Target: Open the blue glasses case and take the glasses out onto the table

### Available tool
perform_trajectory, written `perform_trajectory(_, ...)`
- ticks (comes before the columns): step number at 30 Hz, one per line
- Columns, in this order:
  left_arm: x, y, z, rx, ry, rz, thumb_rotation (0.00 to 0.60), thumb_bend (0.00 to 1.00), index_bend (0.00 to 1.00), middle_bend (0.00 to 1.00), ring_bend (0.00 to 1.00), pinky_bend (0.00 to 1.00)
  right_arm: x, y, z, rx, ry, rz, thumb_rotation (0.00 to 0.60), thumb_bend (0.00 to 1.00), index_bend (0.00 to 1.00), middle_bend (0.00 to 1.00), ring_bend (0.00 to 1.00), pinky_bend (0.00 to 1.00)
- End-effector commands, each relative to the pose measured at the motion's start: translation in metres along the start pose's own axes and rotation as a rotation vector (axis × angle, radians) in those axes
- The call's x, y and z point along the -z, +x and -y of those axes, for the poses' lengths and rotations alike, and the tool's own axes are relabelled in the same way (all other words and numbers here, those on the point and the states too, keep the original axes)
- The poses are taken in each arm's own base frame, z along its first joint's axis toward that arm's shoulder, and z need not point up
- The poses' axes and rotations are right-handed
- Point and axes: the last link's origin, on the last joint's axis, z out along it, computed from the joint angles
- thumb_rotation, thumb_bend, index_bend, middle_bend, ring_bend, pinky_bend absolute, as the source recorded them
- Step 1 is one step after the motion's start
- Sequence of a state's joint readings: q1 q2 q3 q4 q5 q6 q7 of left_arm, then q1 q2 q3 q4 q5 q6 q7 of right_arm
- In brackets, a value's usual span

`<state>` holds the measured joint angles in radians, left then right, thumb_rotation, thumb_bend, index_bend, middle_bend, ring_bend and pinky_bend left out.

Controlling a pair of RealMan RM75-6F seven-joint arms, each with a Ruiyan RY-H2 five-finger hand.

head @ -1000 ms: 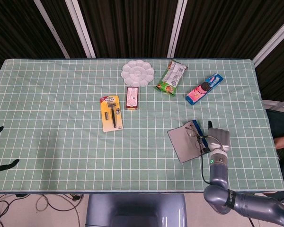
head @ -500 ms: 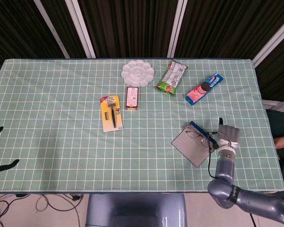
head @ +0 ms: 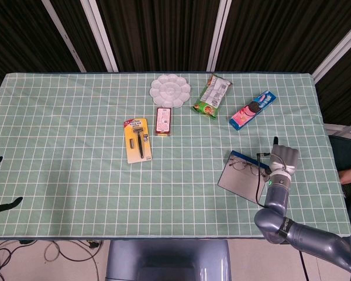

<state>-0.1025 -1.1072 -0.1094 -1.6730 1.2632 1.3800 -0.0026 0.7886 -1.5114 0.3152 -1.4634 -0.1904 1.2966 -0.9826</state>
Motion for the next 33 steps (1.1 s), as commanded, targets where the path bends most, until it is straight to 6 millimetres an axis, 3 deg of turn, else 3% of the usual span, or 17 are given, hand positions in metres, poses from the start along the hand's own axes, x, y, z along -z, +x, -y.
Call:
perform_trajectory(1,0.000,0.000,0.000,-0.001,0.004,0.001,0.600,0.04,0.00,0.00,0.00,0.00,-0.004,0.003,0.007,-0.007,0.009,-0.012,0.600,0.28,0.09,1.00,1.00,1.00)
perform_trajectory(15,0.000,-0.001,0.001,-0.007,0.021,0.006,0.600,0.04,0.00,0.00,0.00,0.00,-0.017,0.008,0.016,-0.008,0.009,-0.035,0.600,0.29,0.11,1.00,1.00,1.00)
perform_trajectory(25,0.000,-0.002,-0.001,-0.003,0.014,0.012,0.600,0.04,0.00,0.00,0.00,0.00,0.008,0.022,0.026,-0.044,0.087,-0.058,0.600,0.29,0.11,1.00,1.00,1.00)
perform_trajectory(33,0.001,-0.001,0.000,0.006,0.009,0.012,0.600,0.04,0.00,0.00,0.00,0.00,0.015,0.014,0.020,-0.057,0.070,-0.011,0.600,0.29,0.11,1.00,1.00,1.00)
